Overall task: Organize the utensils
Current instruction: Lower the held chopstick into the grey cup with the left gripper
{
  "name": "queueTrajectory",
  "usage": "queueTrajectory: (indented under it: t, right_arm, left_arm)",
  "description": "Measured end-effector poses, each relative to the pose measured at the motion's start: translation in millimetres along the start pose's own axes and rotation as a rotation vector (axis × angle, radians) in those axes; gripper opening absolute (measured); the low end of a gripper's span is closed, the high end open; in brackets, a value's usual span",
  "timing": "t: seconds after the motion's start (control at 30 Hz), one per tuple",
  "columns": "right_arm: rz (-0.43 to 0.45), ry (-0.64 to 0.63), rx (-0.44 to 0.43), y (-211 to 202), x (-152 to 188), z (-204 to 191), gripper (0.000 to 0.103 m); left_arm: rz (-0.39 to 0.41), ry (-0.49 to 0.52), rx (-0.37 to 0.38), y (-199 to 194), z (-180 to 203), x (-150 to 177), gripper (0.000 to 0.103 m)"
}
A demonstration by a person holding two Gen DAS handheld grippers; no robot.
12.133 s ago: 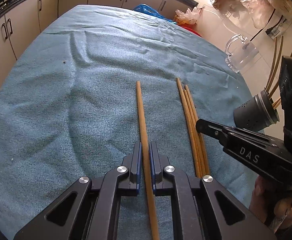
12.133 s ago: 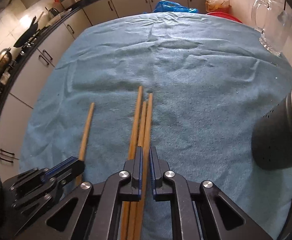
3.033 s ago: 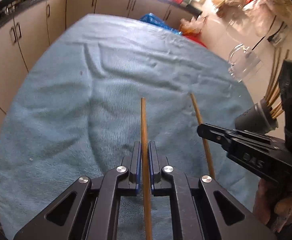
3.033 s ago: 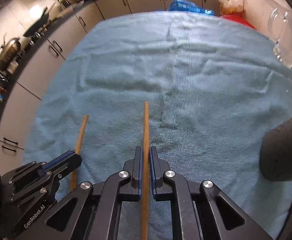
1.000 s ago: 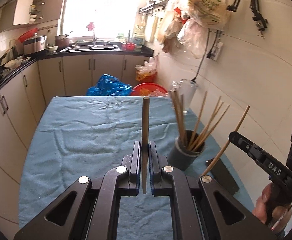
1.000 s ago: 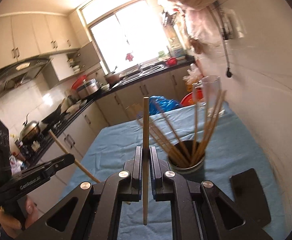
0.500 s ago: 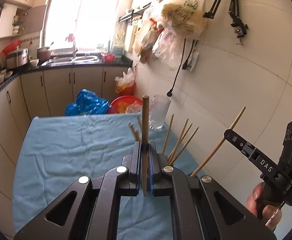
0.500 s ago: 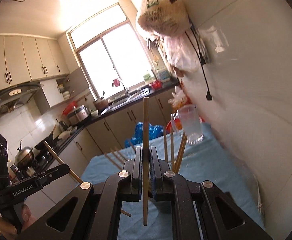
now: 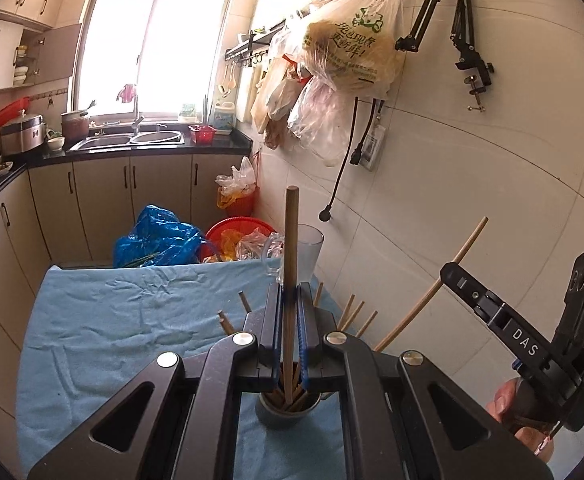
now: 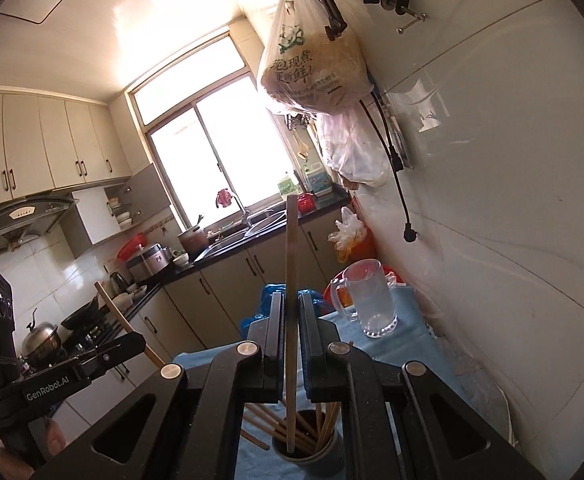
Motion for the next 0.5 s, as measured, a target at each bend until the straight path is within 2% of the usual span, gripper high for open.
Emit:
queueTrajectory:
  t: [0.23,0.5]
  right_arm:
    - [-0.032,-0.005,0.022,21.8,16.5,9.1,0.007]
    - [-0.109,-0.023,0.057,42.5,53.8,22.9,0.007]
  left_arm:
    - [-0.036,-0.011,0.007,23.8,-3.4,21.0,0.007]
    - [-0.085,-0.006,0.007,38.3,-9.3,51.6,0.007]
Point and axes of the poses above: each gripper's, at about its wrist camera, not at the fingertips, and y roughly the way its jaws point, z to its right, x to its underside, the point moved 6 cm from there along y, roughly the way its jaws point, and after that the axes turned 15 degrees about z, right-handed, at the moved point
